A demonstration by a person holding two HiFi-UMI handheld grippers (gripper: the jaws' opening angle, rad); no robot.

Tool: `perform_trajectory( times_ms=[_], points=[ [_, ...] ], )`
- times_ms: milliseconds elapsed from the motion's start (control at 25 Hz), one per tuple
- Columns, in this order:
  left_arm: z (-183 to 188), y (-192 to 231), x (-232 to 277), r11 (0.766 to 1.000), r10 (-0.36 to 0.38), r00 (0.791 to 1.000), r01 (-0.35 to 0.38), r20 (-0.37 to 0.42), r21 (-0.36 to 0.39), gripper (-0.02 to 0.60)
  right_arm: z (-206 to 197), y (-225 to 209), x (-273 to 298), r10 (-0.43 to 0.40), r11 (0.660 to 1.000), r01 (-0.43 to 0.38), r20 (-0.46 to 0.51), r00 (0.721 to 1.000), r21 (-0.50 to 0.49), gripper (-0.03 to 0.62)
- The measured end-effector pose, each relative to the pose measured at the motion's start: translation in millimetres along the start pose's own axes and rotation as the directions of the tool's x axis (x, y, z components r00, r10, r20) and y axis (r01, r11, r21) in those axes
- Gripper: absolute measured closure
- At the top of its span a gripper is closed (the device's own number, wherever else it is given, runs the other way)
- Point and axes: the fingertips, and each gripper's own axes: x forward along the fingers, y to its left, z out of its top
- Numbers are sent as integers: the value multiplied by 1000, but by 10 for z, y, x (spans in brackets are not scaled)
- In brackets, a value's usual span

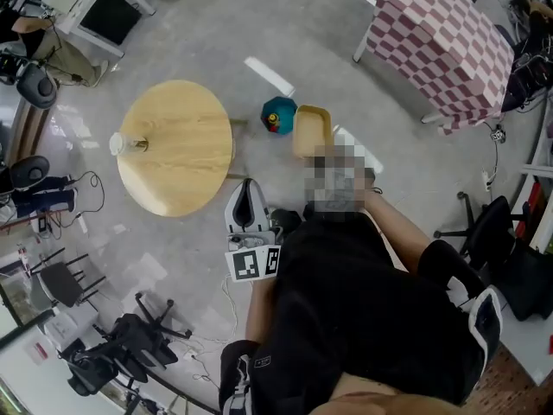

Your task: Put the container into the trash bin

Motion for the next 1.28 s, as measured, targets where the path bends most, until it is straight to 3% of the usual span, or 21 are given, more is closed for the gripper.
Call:
perform_trajectory(
  times_ms=[200, 560, 840, 1280],
  points=[
    [-140, -146, 188, 1000, -11, 999, 11, -47, 1, 569, -219, -82, 53, 31, 998, -31, -7, 999, 46, 557],
    [-169, 127, 865, 999, -53, 997, 53, -55, -5, 569, -181, -427, 437, 55, 997, -53, -35, 998, 51, 557],
    [-152, 538, 1509, 996, -95, 993, 94, -75, -11, 569, -43, -696, 988, 115, 991, -109, -79, 990, 72, 557],
    [-269, 1253, 2137, 996, -83, 987, 76, -135, -52, 569, 178, -1076, 1848, 193, 978, -179, -129, 973, 107, 556]
  ],
)
